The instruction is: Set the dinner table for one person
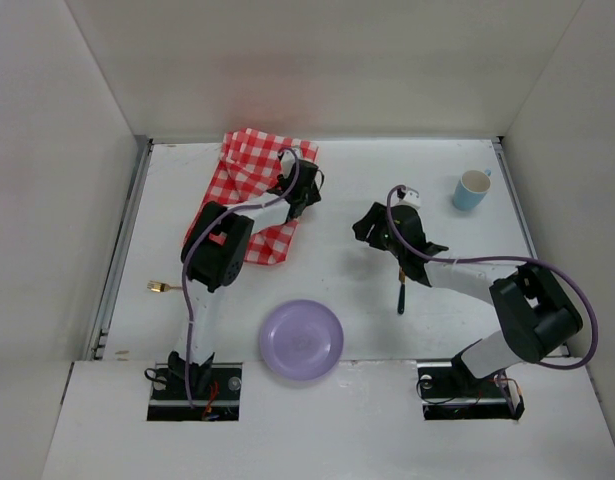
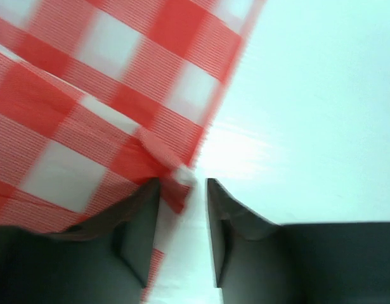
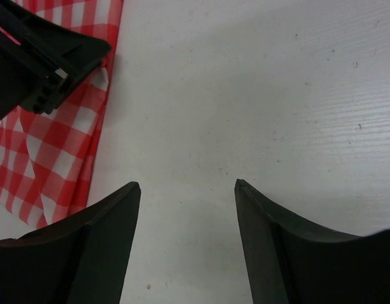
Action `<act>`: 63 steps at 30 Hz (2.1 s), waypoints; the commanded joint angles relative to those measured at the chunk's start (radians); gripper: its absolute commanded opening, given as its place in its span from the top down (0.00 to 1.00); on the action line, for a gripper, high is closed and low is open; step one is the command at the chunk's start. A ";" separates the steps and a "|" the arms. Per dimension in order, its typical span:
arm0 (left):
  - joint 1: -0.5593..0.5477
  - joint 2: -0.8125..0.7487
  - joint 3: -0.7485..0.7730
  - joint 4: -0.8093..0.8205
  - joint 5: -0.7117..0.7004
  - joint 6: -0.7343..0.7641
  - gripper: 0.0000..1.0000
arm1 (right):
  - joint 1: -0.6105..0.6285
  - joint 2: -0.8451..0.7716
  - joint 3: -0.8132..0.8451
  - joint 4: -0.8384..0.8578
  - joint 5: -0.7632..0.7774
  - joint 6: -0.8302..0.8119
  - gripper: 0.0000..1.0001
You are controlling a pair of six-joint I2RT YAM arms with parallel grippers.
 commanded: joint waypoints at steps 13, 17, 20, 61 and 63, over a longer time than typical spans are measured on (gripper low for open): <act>0.079 -0.567 -0.579 0.324 0.035 -0.159 0.36 | 0.044 0.140 0.175 0.064 -0.077 -0.033 0.63; 0.144 -0.681 -0.758 0.335 0.027 -0.228 0.36 | 0.067 0.283 0.330 0.051 -0.095 0.012 0.36; 0.204 -0.740 -0.875 0.346 0.029 -0.282 0.37 | 0.068 0.393 0.470 0.005 -0.132 0.044 0.36; 0.489 -0.868 -1.141 0.363 0.043 -0.454 0.45 | -0.022 0.900 1.281 -0.586 -0.293 0.127 0.47; 0.488 -0.871 -1.145 0.372 0.036 -0.454 0.45 | -0.021 0.932 1.344 -0.639 -0.321 0.114 0.49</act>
